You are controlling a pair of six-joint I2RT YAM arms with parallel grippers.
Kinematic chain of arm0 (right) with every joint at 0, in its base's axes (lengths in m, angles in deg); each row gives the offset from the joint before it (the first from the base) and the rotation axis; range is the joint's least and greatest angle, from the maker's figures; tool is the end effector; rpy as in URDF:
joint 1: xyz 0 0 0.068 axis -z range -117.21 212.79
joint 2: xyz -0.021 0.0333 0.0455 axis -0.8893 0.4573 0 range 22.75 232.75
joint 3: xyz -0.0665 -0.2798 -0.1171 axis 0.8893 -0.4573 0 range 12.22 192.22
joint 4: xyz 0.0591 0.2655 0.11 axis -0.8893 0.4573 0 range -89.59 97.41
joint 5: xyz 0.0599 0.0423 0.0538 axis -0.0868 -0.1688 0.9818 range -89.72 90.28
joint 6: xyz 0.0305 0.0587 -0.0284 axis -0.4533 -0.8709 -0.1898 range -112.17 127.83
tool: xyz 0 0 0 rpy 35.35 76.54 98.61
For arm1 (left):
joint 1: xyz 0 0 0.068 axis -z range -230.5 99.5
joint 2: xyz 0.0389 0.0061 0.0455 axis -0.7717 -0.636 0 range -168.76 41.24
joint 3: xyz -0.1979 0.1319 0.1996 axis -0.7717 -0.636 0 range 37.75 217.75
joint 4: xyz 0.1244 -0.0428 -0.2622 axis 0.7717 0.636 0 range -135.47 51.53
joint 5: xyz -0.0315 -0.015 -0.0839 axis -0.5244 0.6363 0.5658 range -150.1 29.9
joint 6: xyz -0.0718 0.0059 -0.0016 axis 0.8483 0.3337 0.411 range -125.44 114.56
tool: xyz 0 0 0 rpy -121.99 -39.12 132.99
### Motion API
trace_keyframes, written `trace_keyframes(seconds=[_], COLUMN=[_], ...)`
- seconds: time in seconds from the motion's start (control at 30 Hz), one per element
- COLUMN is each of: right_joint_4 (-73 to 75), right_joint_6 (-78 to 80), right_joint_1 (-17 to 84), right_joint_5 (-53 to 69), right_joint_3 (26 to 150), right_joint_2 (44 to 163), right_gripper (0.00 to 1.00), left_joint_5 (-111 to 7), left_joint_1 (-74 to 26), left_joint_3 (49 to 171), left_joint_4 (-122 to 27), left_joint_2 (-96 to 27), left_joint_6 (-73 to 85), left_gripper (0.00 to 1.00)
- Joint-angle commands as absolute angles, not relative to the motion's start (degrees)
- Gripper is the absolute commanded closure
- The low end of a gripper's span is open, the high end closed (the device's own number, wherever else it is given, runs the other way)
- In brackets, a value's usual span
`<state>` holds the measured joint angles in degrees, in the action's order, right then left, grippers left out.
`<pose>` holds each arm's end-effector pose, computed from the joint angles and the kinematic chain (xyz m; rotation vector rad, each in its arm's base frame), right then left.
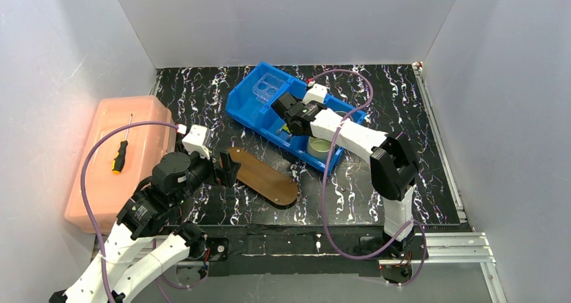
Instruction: Prepare toiletry sets of a toothbrush and toothpaste on the tray
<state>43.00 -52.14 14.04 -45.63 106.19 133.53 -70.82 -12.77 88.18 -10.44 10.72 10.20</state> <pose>0.3424 0.3256 0.2741 0.4686 2.1632 -0.0538 0.1087 -0.0701 0.3841 0.2245 1.8434 -0.4818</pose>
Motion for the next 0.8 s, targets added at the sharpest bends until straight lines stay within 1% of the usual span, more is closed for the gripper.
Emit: trace_keyframes(seconds=[0.0, 0.13, 0.53, 0.67, 0.77], right_joint_4=[43.88, 43.19, 42.25, 42.25, 42.17], right_joint_6=[-54.50, -54.04, -52.19, -51.78, -51.05], right_joint_1=[14.58, 14.84, 15.15, 15.19, 15.24], right_joint_5=[-46.94, -46.53, -44.57, -44.32, -44.34], right_joint_3=[109.07, 109.03, 110.08, 110.30, 110.34], right_joint_2=[134.35, 134.68, 137.21, 137.53, 137.38], right_gripper=[0.36, 0.44, 0.49, 0.59, 0.68], left_joint_5=[-70.83, -70.90, -70.95, -71.13, -71.21], left_joint_1=[-12.54, -12.59, -12.54, -12.58, -12.54], left_joint_3=[88.61, 88.52, 88.54, 88.46, 88.46], left_joint_4=[-9.69, -9.73, -9.69, -9.69, -9.69], left_joint_2=[10.83, 10.92, 10.66, 10.66, 10.53], left_joint_6=[10.34, 10.34, 10.30, 10.30, 10.25], left_gripper=[0.01, 0.01, 0.01, 0.01, 0.01])
